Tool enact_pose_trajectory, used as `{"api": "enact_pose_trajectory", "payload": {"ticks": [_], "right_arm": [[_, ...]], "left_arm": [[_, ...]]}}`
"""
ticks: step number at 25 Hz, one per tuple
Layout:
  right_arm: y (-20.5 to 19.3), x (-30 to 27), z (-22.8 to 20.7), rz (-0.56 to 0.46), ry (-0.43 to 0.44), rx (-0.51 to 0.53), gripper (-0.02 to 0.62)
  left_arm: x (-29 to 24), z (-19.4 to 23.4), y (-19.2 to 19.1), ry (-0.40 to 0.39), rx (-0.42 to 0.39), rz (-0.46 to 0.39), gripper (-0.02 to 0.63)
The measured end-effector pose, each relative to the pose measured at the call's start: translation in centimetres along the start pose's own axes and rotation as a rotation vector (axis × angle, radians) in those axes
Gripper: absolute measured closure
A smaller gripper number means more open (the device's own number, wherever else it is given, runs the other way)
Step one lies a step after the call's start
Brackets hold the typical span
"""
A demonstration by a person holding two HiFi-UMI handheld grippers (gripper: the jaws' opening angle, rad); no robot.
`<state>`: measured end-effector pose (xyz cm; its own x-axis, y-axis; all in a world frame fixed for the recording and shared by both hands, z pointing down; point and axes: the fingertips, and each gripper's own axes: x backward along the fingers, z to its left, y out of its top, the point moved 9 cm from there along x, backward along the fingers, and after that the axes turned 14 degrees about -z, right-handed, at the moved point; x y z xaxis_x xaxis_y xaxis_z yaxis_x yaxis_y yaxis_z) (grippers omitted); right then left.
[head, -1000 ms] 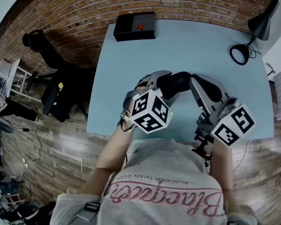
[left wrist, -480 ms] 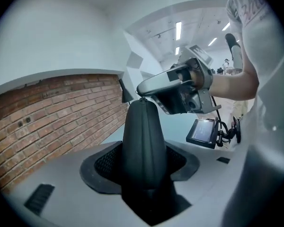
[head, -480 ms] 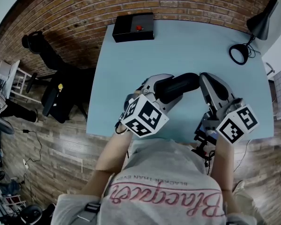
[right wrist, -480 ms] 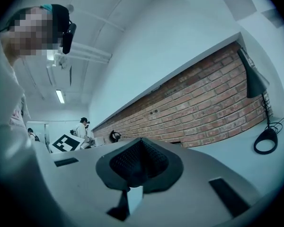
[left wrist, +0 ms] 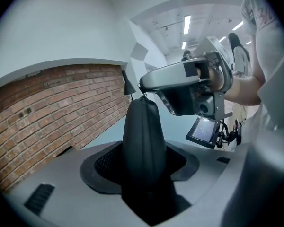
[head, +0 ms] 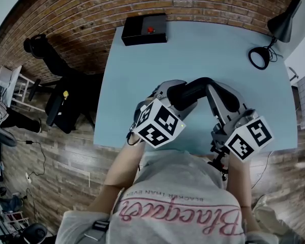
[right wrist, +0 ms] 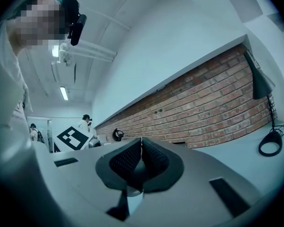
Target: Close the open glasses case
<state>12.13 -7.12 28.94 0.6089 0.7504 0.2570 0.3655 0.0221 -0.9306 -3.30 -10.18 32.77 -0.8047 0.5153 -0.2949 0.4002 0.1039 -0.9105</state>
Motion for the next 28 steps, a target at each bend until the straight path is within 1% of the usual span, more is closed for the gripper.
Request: {"api": "enact_pose_trajectory", "payload": {"ticks": [1, 3, 6, 9, 12, 15, 21, 26, 28], "right_arm": [[-0.1, 0.0, 0.0, 0.010, 0.006, 0.011, 0.574], [-0.2, -0.1, -0.2, 0.041, 0.010, 0.076, 0.574], [-0.5, -0.3, -0.2, 0.050, -0.023, 0.201, 0.574], [-0.6, -0.2, -0.2, 0.050, -0.061, 0.261, 0.574], [-0.5, 0.3, -0.8, 0.042, -0.083, 0.250, 0.572], [-0.5, 0.6, -1.3, 0.040, -0.088, 0.231, 0.572], [-1.7, 0.7, -1.0, 0.080, -0.079, 0.224, 0.572], [-2.3, 0.3, -0.5, 0.125, -0.083, 0.268, 0.572], [-2.6, 0.2, -0.2, 0.143, -0.082, 0.288, 0.572]], "left_arm": [[0.0, 0.0, -0.1, 0.001, 0.001, 0.006, 0.360], [0.0, -0.1, -0.3, 0.005, -0.012, 0.021, 0.360], [-0.1, -0.4, -0.7, 0.026, 0.003, 0.017, 0.357], [0.0, -0.3, -1.1, 0.053, 0.025, 0.009, 0.356], [0.0, -0.2, -1.4, 0.076, 0.047, 0.002, 0.356], [-0.2, -0.1, -1.5, 0.113, 0.069, -0.003, 0.354], [-0.3, 0.1, -1.5, 0.203, 0.117, -0.028, 0.353], [-0.1, 0.3, -1.4, 0.250, 0.151, -0.054, 0.353], [0.1, 0.6, -1.3, 0.273, 0.169, -0.085, 0.353]]}}
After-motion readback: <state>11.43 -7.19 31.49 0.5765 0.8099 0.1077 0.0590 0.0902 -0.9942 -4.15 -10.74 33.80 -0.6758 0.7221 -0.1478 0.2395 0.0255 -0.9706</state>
